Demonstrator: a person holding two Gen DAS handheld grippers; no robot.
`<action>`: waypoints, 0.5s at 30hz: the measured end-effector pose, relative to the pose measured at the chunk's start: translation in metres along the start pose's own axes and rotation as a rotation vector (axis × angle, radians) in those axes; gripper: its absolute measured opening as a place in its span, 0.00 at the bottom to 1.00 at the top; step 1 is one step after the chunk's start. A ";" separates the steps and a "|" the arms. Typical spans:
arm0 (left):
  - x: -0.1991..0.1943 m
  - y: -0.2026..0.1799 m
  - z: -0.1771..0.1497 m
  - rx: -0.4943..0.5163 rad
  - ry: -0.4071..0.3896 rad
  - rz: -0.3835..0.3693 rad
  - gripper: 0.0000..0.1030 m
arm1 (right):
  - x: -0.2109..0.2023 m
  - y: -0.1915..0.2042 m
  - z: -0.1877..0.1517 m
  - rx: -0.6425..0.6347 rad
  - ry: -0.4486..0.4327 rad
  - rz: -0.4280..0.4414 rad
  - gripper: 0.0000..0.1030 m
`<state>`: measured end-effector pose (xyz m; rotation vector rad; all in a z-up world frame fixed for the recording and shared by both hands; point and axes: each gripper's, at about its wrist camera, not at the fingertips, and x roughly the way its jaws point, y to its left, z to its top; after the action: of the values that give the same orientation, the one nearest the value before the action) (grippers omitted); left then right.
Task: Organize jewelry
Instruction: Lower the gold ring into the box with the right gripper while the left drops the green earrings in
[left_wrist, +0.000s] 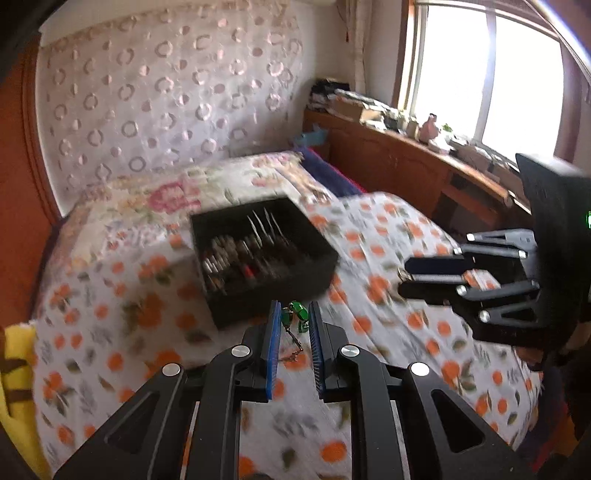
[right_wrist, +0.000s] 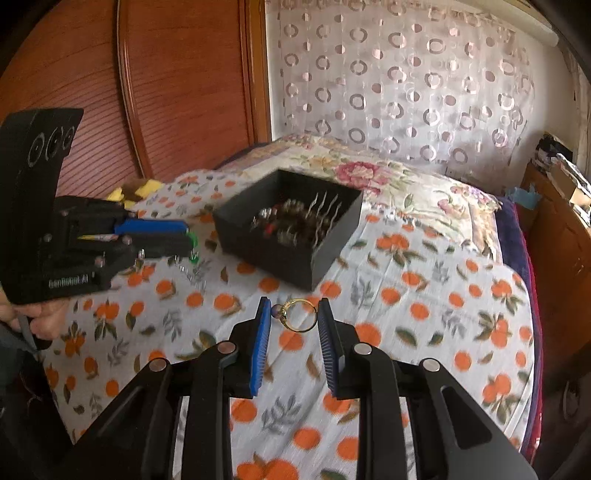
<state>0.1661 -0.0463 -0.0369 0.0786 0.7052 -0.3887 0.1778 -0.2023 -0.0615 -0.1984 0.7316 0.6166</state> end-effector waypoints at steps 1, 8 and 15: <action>-0.001 0.003 0.006 -0.001 -0.010 0.004 0.14 | 0.001 -0.002 0.005 0.000 -0.008 -0.001 0.27; 0.004 0.030 0.048 -0.016 -0.060 0.026 0.14 | 0.015 -0.012 0.041 0.004 -0.040 0.012 0.27; 0.026 0.055 0.064 -0.054 -0.043 0.025 0.14 | 0.040 -0.015 0.062 -0.006 -0.030 0.016 0.27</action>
<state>0.2444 -0.0170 -0.0080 0.0284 0.6708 -0.3462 0.2442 -0.1732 -0.0436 -0.1888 0.7027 0.6360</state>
